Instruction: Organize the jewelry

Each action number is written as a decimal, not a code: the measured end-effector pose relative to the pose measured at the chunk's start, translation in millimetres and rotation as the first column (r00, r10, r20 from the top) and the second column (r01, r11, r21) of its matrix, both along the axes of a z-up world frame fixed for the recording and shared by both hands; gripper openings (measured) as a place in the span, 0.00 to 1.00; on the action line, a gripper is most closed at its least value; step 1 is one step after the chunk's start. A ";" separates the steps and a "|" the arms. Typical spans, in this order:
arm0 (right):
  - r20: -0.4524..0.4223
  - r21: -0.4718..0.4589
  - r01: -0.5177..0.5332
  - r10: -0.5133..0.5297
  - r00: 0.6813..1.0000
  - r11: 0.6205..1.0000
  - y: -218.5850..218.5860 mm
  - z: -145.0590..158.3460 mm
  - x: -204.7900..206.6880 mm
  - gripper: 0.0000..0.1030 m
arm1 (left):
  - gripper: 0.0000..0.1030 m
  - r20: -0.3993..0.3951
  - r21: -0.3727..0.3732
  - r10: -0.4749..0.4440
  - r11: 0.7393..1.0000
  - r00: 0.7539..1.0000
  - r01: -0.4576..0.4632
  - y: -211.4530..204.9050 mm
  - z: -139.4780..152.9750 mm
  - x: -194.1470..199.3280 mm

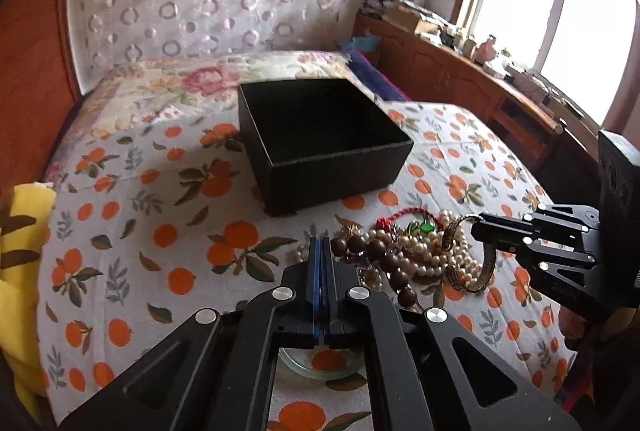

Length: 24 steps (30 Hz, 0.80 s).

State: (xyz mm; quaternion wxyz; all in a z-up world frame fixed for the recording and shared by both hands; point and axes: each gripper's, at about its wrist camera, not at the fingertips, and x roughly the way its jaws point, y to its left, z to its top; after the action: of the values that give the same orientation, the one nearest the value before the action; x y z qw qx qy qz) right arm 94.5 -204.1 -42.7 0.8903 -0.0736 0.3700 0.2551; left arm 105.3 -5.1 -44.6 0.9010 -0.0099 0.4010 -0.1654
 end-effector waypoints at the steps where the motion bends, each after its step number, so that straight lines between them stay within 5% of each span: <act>1: -0.001 0.001 -0.002 0.002 1.000 1.000 -0.5 0.3 -0.8 0.08 | 0.00 -0.013 0.008 -0.003 1.000 1.000 0.003 -0.8 -2.9 3.3; 7: -0.003 0.001 -0.008 0.008 1.000 1.000 3.3 -2.5 -2.8 0.08 | 0.16 -0.083 0.046 -0.033 0.998 0.996 0.037 -10.5 -19.8 17.8; 13: 0.000 0.001 -0.004 0.004 1.000 1.000 4.2 -3.7 -3.5 0.08 | 0.13 -0.096 0.044 -0.047 0.998 0.994 0.052 -13.8 -28.1 22.2; 17: 0.006 0.005 -0.002 0.002 1.000 1.000 2.0 -2.3 -4.8 0.08 | 0.12 -0.050 0.074 -0.043 0.996 0.998 0.046 -19.0 -21.5 13.9; 24: 0.027 0.015 0.004 -0.004 1.000 1.000 0.8 5.1 -2.1 0.08 | 0.12 0.071 0.018 -0.036 0.999 0.997 0.035 -20.2 22.5 -5.2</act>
State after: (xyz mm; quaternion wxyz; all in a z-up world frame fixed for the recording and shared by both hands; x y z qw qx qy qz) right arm 92.4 -203.3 -37.6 0.8963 -0.0699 0.3561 0.2550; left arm 100.1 -25.3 -22.1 0.9117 0.0105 0.3699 -0.1784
